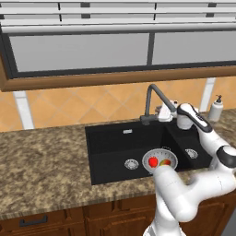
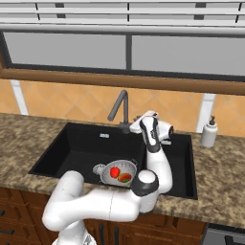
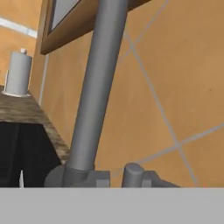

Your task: Put the colander in the sink, put the mango, apple in the colander, and turn on the sink faucet and pour water over the colander.

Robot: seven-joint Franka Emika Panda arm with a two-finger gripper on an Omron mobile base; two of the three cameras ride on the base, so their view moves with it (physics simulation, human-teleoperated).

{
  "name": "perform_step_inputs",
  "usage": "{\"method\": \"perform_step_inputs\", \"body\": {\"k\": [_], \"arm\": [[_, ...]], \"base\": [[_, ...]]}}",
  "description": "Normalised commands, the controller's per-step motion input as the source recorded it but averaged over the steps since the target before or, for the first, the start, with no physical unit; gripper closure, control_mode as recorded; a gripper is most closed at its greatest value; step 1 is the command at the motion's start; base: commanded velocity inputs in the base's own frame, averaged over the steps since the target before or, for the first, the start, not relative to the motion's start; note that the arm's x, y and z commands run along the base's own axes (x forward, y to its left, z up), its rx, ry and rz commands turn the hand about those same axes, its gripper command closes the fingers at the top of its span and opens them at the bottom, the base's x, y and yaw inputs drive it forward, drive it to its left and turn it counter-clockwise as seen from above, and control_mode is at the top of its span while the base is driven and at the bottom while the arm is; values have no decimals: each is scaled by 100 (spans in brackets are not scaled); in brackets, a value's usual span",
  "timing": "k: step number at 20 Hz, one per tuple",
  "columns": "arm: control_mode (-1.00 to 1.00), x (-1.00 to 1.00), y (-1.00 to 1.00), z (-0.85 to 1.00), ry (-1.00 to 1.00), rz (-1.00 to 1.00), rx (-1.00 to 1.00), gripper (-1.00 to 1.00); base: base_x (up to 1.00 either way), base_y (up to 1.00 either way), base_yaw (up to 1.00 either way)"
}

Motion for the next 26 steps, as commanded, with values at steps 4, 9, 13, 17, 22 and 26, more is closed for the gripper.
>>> {"method": "perform_step_inputs", "body": {"k": [4, 9, 13, 17, 22, 26], "arm": [[-100, 0, -82, 0, -12, -27, 4, 100], [-100, 0, -94, 6, -13, -30, 9, 100], [-100, 0, -100, 19, -14, -32, 15, 100], [-100, 0, -100, 18, -11, -31, 17, 100], [-100, 0, -100, 22, -8, -30, 16, 100], [-100, 0, -97, 10, -3, -30, 14, 100]], "base": [[0, 0, 0], [0, 0, 0], [0, 0, 0], [0, 0, 0], [0, 0, 0], [0, 0, 0]]}}
